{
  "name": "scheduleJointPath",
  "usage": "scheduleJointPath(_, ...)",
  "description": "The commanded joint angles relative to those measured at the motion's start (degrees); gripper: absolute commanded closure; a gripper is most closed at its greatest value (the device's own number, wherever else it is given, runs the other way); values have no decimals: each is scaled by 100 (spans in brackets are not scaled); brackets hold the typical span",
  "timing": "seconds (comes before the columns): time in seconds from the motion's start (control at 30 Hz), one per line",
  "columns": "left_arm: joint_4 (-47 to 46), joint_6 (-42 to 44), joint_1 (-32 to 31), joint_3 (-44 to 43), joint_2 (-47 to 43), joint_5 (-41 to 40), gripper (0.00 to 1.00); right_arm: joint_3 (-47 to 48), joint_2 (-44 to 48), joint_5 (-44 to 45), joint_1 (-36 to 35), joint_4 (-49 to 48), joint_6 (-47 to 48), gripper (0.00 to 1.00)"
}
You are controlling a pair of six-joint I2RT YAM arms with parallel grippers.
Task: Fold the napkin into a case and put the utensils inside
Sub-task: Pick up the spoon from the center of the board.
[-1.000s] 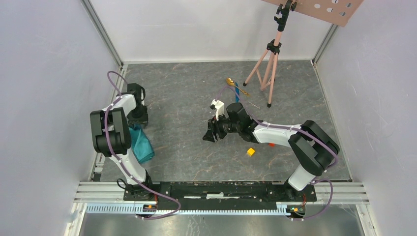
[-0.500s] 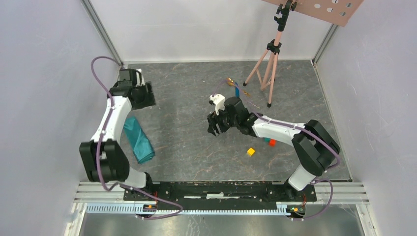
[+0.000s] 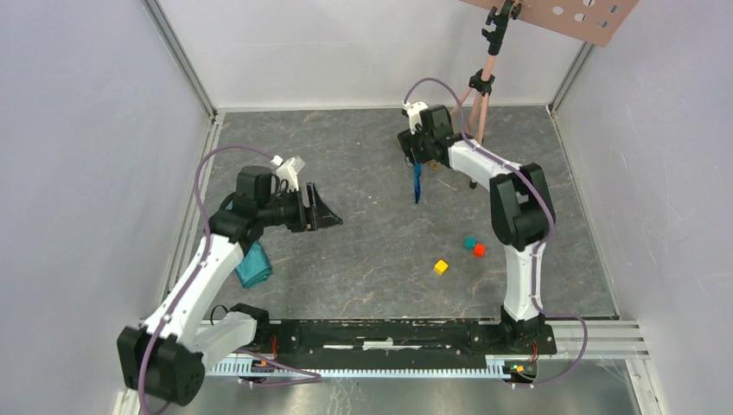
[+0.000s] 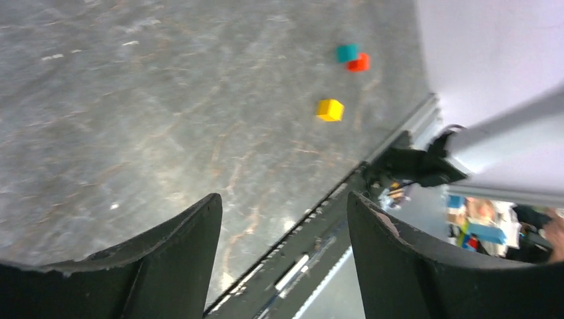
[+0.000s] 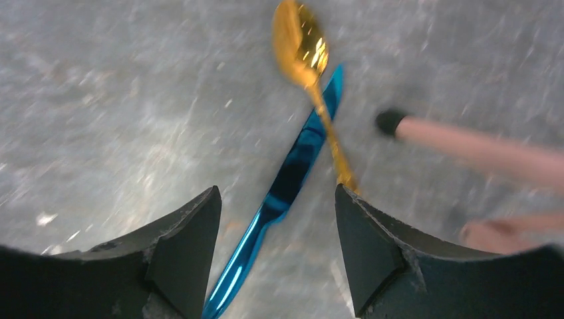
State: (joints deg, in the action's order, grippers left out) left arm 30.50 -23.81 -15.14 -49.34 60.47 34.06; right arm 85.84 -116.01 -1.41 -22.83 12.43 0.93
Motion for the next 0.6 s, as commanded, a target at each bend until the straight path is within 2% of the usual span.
scheduleJointPath(0.0, -869, -824, 11, 272, -878, 1196, 24, 1571, -943, -243, 125, 728, 884, 32)
scheduleJointPath(0.2, -978, -1078, 1, 503, -1117, 1361, 23, 2349, -1617, -556, 364, 943, 1247, 41)
scheduleJointPath(0.33, -978, -1111, 1, 497, -1142, 1265, 23, 2353, -1763, -687, 404, 902, 1356, 50)
scheduleJointPath(0.47, -976, -1164, 3, 422, -1042, 1251, 23, 2350, -1928, -589, 417, 914, 1392, 54)
scheduleJointPath(0.57, -979, -1161, 3, 360, -997, 1252, 23, 2399, -2053, -642, 434, 959, 1362, 62)
